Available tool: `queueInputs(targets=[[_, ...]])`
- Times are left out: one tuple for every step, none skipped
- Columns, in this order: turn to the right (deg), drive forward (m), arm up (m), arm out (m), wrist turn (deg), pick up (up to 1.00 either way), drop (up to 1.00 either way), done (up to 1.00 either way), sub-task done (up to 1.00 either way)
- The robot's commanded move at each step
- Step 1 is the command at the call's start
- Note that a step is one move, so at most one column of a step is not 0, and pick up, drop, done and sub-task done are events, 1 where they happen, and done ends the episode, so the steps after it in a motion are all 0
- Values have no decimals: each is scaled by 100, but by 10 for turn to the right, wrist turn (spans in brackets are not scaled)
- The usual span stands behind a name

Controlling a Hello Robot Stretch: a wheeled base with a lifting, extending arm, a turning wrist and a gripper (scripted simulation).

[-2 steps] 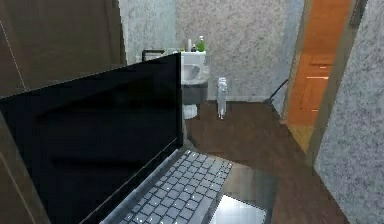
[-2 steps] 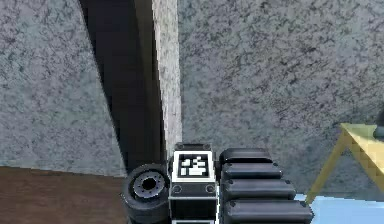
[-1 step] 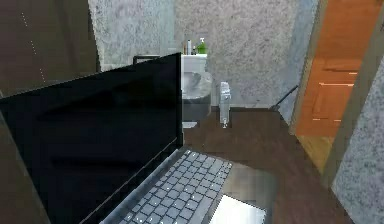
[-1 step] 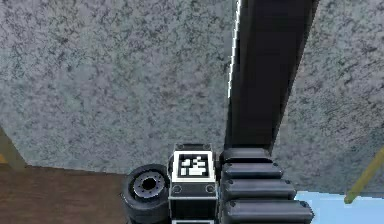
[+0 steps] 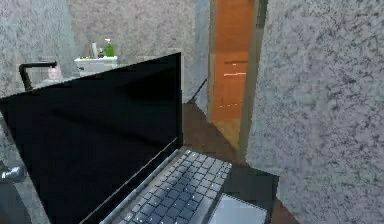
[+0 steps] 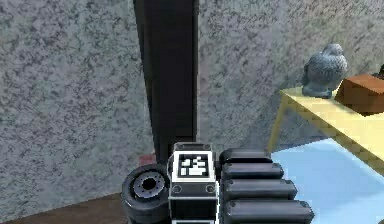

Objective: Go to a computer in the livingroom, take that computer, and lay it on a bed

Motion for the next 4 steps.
queueInputs(targets=[[0,100,0,0,0,0,0,0,0],[0,90,0,0,0,0,0,0,0],[360,0,0,0,0,0,0,0,0],[0,40,0,0,0,0,0,0,0]])
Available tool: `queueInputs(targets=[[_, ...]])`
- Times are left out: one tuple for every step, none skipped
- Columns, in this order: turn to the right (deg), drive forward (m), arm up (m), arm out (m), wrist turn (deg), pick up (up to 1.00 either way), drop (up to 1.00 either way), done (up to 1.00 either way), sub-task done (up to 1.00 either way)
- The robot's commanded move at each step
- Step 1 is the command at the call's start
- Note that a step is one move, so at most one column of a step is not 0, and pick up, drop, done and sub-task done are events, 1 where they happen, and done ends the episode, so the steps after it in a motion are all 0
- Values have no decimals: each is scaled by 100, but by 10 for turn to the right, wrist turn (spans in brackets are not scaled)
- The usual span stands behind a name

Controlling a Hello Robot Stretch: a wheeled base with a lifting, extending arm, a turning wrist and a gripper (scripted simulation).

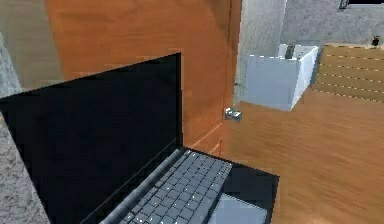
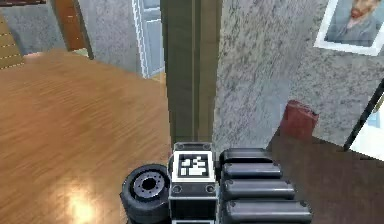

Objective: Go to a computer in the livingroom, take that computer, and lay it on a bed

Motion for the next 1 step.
queueInputs(targets=[[330,0,0,0,0,0,0,0,0]])
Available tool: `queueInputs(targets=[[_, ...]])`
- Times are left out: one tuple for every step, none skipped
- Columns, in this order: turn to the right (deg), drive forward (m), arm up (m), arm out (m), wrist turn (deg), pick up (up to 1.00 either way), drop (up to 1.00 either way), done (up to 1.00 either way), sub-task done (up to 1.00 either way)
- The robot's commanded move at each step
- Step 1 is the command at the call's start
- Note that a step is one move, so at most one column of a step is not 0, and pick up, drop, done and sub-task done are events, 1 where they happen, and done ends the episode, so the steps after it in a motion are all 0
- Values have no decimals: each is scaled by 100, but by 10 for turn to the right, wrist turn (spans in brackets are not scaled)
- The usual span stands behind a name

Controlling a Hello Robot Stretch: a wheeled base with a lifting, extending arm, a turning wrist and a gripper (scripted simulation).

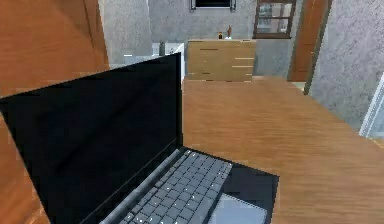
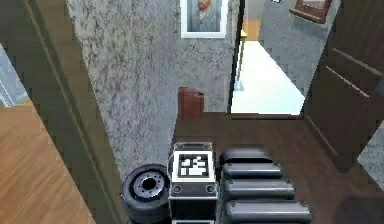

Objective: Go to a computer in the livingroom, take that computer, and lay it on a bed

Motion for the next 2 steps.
queueInputs(targets=[[0,100,0,0,0,0,0,0,0],[0,100,0,0,0,0,0,0,0]])
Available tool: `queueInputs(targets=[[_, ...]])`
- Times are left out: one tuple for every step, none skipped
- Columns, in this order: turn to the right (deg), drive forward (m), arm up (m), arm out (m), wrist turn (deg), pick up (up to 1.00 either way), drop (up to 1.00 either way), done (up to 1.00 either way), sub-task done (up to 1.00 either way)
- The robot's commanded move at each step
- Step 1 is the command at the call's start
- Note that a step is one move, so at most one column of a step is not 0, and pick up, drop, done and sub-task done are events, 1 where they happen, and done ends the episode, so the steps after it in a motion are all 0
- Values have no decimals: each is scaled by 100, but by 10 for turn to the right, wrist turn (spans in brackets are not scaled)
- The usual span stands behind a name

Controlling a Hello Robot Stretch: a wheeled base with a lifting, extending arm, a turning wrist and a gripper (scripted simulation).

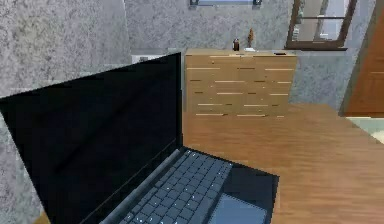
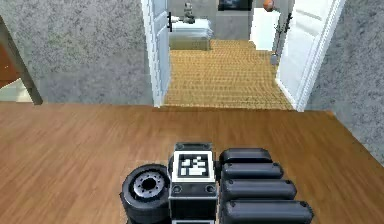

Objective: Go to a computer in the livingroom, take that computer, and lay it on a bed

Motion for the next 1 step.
queueInputs(targets=[[0,100,0,0,0,0,0,0,0]])
